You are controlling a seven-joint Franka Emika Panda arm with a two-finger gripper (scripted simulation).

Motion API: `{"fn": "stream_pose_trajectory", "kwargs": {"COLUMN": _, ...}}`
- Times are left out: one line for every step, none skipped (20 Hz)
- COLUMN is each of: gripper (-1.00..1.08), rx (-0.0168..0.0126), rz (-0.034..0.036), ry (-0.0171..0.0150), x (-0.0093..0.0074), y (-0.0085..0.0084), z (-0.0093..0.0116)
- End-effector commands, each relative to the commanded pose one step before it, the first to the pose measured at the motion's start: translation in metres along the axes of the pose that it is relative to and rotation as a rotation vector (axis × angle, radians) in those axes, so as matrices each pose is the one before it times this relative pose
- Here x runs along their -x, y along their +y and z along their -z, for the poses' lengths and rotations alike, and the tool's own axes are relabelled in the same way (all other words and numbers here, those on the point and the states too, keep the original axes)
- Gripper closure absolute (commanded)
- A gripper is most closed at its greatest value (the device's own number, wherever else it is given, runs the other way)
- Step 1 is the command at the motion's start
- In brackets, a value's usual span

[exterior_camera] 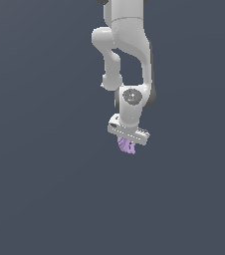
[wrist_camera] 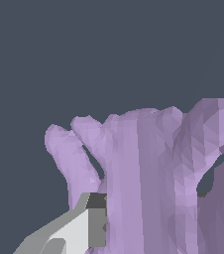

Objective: Pick up the object and move it to a goal position.

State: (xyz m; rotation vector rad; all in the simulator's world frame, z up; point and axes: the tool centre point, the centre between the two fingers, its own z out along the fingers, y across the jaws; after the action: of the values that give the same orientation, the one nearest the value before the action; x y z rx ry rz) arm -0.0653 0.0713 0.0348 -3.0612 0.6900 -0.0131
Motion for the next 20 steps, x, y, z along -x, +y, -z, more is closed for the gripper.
{"fn": "stream_pose_trajectory", "kwargs": {"gripper": 1.08, "rx": 0.00535, "rz": -0.00098, "ry": -0.00744, "x": 0.00250, "y": 0.00248, "z": -0.00393}}
{"fn": "stream_pose_trajectory", "kwargs": {"gripper": 1.08, "rx": 0.00000, "rz": 0.00000, "ry": 0.00000, "x": 0.00000, "y": 0.00000, "z": 0.00000}}
{"fn": "stream_pose_trajectory", "kwargs": {"gripper": 1.08, "rx": -0.00624, "rz": 0.00192, "ry": 0.00828, "x": -0.00246, "y": -0.00298, "z": 0.00484}}
{"fn": "stream_pose_trajectory", "kwargs": {"gripper": 1.08, "rx": 0.00000, "rz": 0.00000, "ry": 0.00000, "x": -0.00007, "y": 0.00001, "z": 0.00030}}
{"fn": "stream_pose_trajectory", "kwargs": {"gripper": 1.08, "rx": 0.00000, "rz": 0.00000, "ry": 0.00000, "x": -0.00020, "y": 0.00003, "z": 0.00089}}
{"fn": "stream_pose_trajectory", "kwargs": {"gripper": 1.08, "rx": 0.00000, "rz": 0.00000, "ry": 0.00000, "x": -0.00033, "y": 0.00004, "z": 0.00149}}
{"fn": "stream_pose_trajectory", "kwargs": {"gripper": 1.08, "rx": 0.00000, "rz": 0.00000, "ry": 0.00000, "x": -0.00046, "y": 0.00006, "z": 0.00208}}
{"fn": "stream_pose_trajectory", "kwargs": {"gripper": 1.08, "rx": 0.00000, "rz": 0.00000, "ry": 0.00000, "x": -0.00059, "y": 0.00008, "z": 0.00267}}
{"fn": "stream_pose_trajectory", "kwargs": {"gripper": 1.08, "rx": 0.00000, "rz": 0.00000, "ry": 0.00000, "x": -0.00072, "y": 0.00010, "z": 0.00325}}
{"fn": "stream_pose_trajectory", "kwargs": {"gripper": 1.08, "rx": 0.00024, "rz": -0.00017, "ry": -0.00039, "x": -0.00092, "y": 0.00018, "z": 0.00357}}
{"fn": "stream_pose_trajectory", "kwargs": {"gripper": 1.08, "rx": 0.00000, "rz": 0.00000, "ry": 0.00000, "x": -0.00098, "y": 0.00013, "z": 0.00439}}
{"fn": "stream_pose_trajectory", "kwargs": {"gripper": 1.08, "rx": 0.00000, "rz": 0.00000, "ry": 0.00000, "x": -0.00110, "y": 0.00014, "z": 0.00494}}
{"fn": "stream_pose_trajectory", "kwargs": {"gripper": 1.08, "rx": 0.00000, "rz": 0.00000, "ry": 0.00000, "x": -0.00123, "y": 0.00016, "z": 0.00549}}
{"fn": "stream_pose_trajectory", "kwargs": {"gripper": 1.08, "rx": 0.00000, "rz": 0.00000, "ry": 0.00000, "x": -0.00135, "y": 0.00017, "z": 0.00602}}
{"fn": "stream_pose_trajectory", "kwargs": {"gripper": 1.08, "rx": 0.00036, "rz": -0.00023, "ry": -0.00054, "x": -0.00157, "y": 0.00027, "z": 0.00618}}
{"fn": "stream_pose_trajectory", "kwargs": {"gripper": 1.08, "rx": 0.00000, "rz": 0.00000, "ry": 0.00000, "x": -0.00158, "y": 0.00020, "z": 0.00706}}
{"fn": "stream_pose_trajectory", "kwargs": {"gripper": 1.08, "rx": 0.00000, "rz": 0.00000, "ry": 0.00000, "x": -0.00170, "y": 0.00021, "z": 0.00757}}
{"fn": "stream_pose_trajectory", "kwargs": {"gripper": 1.08, "rx": 0.00038, "rz": -0.00022, "ry": -0.00053, "x": -0.00193, "y": 0.00030, "z": 0.00770}}
{"fn": "stream_pose_trajectory", "kwargs": {"gripper": 1.08, "rx": 0.00000, "rz": 0.00000, "ry": 0.00000, "x": -0.00193, "y": 0.00024, "z": 0.00856}}
{"fn": "stream_pose_trajectory", "kwargs": {"gripper": 1.08, "rx": 0.00000, "rz": 0.00000, "ry": 0.00000, "x": -0.00204, "y": 0.00025, "z": 0.00904}}
